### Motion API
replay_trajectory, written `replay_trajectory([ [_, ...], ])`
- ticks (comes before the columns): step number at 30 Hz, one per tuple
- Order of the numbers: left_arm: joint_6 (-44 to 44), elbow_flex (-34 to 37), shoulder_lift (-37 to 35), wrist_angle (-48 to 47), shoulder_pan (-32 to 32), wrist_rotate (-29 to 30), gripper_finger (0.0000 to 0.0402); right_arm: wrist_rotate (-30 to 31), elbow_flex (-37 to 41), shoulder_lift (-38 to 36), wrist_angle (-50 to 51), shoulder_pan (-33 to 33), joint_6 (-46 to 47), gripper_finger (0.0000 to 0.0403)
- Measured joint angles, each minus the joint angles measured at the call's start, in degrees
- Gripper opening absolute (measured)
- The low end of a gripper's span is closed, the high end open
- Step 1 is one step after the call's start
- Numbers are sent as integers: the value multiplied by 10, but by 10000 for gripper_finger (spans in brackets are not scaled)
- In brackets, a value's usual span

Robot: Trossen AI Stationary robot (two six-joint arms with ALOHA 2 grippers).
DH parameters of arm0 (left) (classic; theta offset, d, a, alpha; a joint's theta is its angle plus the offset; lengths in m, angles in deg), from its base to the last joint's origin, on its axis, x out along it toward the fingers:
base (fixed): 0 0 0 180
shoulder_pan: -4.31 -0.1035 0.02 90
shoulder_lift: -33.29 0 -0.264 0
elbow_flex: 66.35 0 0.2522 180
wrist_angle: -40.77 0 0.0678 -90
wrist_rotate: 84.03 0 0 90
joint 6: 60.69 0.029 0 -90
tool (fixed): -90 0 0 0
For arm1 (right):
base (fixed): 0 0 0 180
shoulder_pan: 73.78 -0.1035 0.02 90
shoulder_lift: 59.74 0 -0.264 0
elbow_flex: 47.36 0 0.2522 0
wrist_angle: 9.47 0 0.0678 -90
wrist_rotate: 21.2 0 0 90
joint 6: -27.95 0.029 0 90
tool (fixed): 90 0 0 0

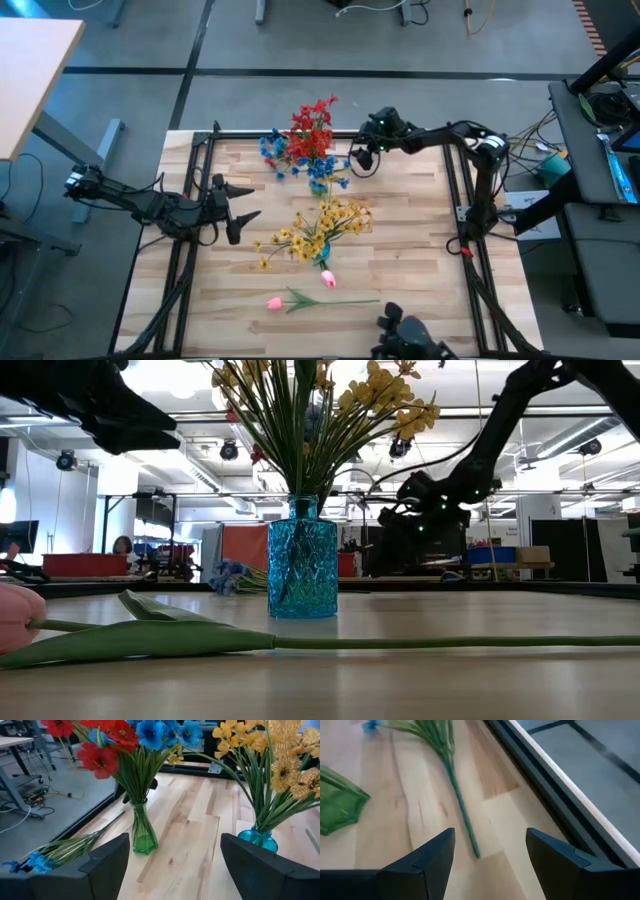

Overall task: Sort flowers into vase by color
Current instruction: Put the blue flowers into the green vase

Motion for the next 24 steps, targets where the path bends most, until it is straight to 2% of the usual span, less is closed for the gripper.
replay_trajectory([
  [4,-8,3,1,0,0,4,295,-3,-5,3,-4,-3,-8,233],
  [9,-9,7,0,-1,0,45,295,1,-3,7,-3,-6,-13,224],
  [20,-5,7,1,-1,0,46,295,5,-4,7,-8,-39,7,207],
  [24,-5,7,1,-5,0,46,295,79,-4,7,-3,-62,1,202],
])
